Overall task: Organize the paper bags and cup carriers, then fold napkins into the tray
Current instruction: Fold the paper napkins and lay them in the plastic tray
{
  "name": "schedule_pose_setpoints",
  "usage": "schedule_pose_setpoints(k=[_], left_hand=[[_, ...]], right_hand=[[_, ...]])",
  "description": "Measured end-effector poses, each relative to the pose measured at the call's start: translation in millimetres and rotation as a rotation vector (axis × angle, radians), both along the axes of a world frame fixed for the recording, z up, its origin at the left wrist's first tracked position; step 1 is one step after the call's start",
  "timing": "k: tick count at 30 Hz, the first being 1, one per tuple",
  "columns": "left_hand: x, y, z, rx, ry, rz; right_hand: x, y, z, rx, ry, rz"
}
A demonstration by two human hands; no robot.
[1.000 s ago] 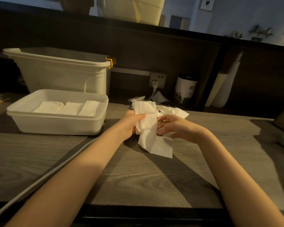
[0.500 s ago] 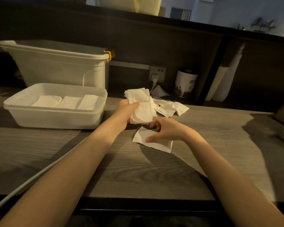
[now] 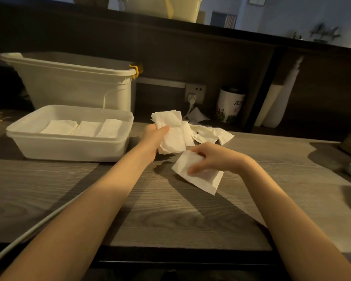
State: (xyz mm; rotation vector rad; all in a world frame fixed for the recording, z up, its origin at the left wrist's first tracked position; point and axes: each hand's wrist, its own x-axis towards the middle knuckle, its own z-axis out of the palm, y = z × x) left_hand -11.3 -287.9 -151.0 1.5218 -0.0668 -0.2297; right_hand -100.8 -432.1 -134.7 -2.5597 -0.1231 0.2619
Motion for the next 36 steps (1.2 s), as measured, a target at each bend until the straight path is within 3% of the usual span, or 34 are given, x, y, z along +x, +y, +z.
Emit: schedule_pose_setpoints(k=[5, 8, 15, 20, 24, 31, 36], left_hand=[[-7.4, -5.9, 0.9, -0.015, 0.085, -0.095], [-13.1, -9.8, -1.0, 0.006, 0.113, -0.185], [-19.5, -15.4, -2.1, -0.016, 0.022, -0.359], [-23.5, -14.9, 2.1, -0.119, 0.126, -0.454], [-27.7, -15.1, 0.6, 0.085, -0.076, -0.494], [-20.5, -13.2, -0.4, 0.118, -0.132, -0.341], [-12.2, -6.9, 4.1, -0.014, -0.053, -0.135]], right_hand=[[-7.0, -5.1, 11.3, 0.536, -0.173, -0.141], [-0.4, -1.3, 5.6, 0.717, -0.283, -0.320], [12.2, 9.0, -10.8, 0.654, -0.432, -0.608], [14.7, 7.8, -13.1, 0.672, -0.482, -0.688], [14.5, 5.3, -14.7, 0.644, -0.499, -0.681], [11.8, -2.4, -7.3, 0.693, -0.581, -0.567], [15.7, -23.8, -6.7, 0.515, -0.706, -0.639]])
